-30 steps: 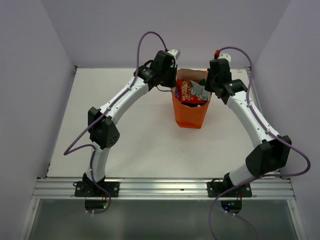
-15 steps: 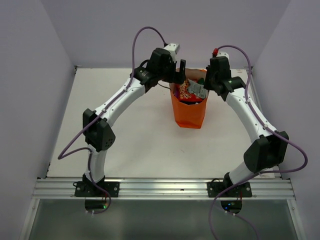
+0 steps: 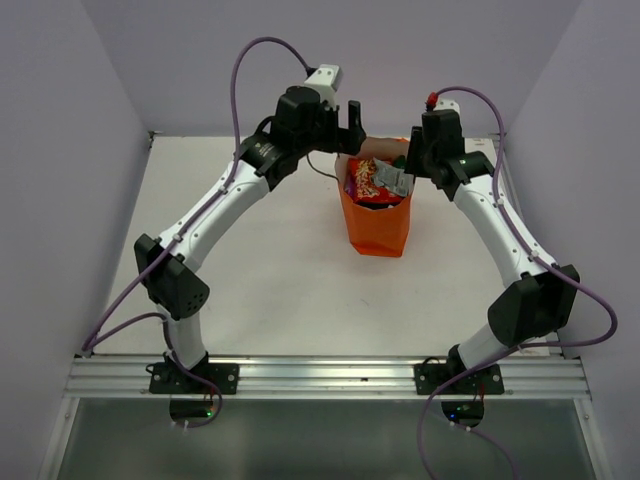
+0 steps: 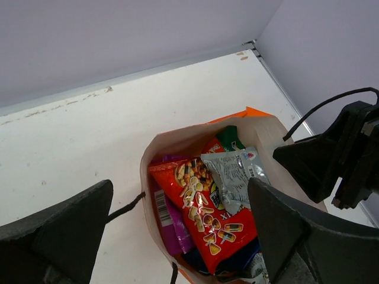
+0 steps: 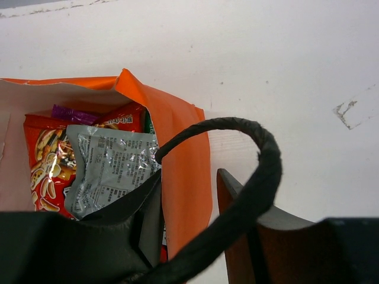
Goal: Place the snacks into the paper bag
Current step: Adjust the paper bag at the center of the board.
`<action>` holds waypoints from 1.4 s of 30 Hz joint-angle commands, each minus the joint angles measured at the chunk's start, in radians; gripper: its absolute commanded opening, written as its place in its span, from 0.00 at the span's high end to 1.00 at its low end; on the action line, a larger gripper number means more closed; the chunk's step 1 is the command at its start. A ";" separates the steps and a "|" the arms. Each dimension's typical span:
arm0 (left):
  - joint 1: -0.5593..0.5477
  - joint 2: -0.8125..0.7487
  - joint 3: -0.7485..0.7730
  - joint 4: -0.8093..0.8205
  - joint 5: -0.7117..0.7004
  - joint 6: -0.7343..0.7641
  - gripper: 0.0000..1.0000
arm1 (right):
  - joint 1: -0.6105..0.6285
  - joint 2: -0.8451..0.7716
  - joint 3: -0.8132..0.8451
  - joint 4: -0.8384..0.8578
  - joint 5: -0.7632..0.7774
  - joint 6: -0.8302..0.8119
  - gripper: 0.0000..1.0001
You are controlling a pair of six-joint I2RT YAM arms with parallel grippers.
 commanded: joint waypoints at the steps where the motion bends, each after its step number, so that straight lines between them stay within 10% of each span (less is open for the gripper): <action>1: 0.008 -0.044 -0.050 0.071 0.012 -0.034 0.00 | -0.004 -0.046 0.040 0.011 -0.001 -0.018 0.57; 19: 0.008 -0.289 -0.182 0.129 -0.163 0.017 0.00 | -0.015 -0.048 0.035 0.009 -0.012 -0.036 0.54; 42: 0.008 -0.579 -0.578 0.049 -0.256 0.017 0.00 | -0.157 -0.085 -0.132 0.005 -0.093 0.031 0.84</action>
